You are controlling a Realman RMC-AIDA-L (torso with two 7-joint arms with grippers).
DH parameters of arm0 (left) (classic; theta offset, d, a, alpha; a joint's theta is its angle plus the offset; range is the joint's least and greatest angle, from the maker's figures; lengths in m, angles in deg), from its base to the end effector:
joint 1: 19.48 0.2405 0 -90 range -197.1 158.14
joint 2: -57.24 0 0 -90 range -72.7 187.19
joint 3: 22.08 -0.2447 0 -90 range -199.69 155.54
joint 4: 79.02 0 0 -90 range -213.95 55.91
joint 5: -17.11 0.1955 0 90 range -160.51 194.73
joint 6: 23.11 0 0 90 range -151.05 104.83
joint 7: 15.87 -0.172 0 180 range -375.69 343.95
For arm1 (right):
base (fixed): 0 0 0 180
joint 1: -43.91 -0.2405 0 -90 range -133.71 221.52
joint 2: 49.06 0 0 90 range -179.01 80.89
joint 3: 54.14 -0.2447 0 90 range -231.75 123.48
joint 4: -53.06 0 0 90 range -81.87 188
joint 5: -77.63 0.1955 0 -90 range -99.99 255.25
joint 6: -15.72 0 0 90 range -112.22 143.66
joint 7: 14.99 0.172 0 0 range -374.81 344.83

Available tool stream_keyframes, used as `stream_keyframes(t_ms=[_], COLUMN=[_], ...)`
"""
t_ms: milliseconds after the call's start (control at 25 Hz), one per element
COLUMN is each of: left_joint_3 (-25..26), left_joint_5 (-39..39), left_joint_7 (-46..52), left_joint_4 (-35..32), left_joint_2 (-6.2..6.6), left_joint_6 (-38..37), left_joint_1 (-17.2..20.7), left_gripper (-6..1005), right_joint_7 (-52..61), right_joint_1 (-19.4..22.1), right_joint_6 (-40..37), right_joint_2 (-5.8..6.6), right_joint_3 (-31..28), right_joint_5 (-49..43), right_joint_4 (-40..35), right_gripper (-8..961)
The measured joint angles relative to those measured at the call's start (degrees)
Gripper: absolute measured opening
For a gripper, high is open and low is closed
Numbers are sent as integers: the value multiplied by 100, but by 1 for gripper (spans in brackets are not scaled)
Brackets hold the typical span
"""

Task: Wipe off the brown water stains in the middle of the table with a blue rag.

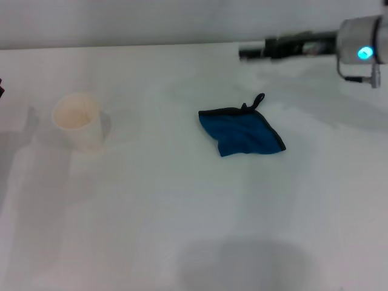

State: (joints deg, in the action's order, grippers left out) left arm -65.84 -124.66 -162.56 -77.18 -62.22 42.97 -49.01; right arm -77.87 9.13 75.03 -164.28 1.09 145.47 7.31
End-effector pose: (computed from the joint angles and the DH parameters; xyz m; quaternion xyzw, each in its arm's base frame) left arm -0.3221 0.3546 0.0015 -0.6432 -0.3747 -0.3741 0.5531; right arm 0.2304 0.4191 0.0178 -0.8494 0.4048 0.1866 0.2825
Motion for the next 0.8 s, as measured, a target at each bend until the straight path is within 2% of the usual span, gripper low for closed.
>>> stream_keyframes(t_ms=[80,200,360,520,680,800], left_joint_3=[0,0,0,0,0,0], left_joint_5=[0,0,0,0,0,0], left_joint_7=[0,0,0,0,0,0], left_joint_4=[0,0,0,0,0,0], left_joint_2=[-4,-8,-5,1,2,2], left_joint_6=[0,-6,-40,-46,-54,-99], left_joint_1=[0,0,0,0,8,-17], left_gripper=[892,891,891,891,892,892], right_joint_7=[-734,-1726,-2411,-3336,-5066,-6195], right_joint_1=[178,481,826,929,867,843], right_joint_6=[248,713,915,782,656,625], right_joint_2=[25,24,-9,-11,-18,-27], right_joint_3=[-652,-1622,-2268,-2795,-3436,-3693], right_joint_5=[1258,2874,4078,4475,4503,4517], right_joint_4=[508,1280,2029,2665,3334,3730], right_gripper=[869,871,873,876,876,876])
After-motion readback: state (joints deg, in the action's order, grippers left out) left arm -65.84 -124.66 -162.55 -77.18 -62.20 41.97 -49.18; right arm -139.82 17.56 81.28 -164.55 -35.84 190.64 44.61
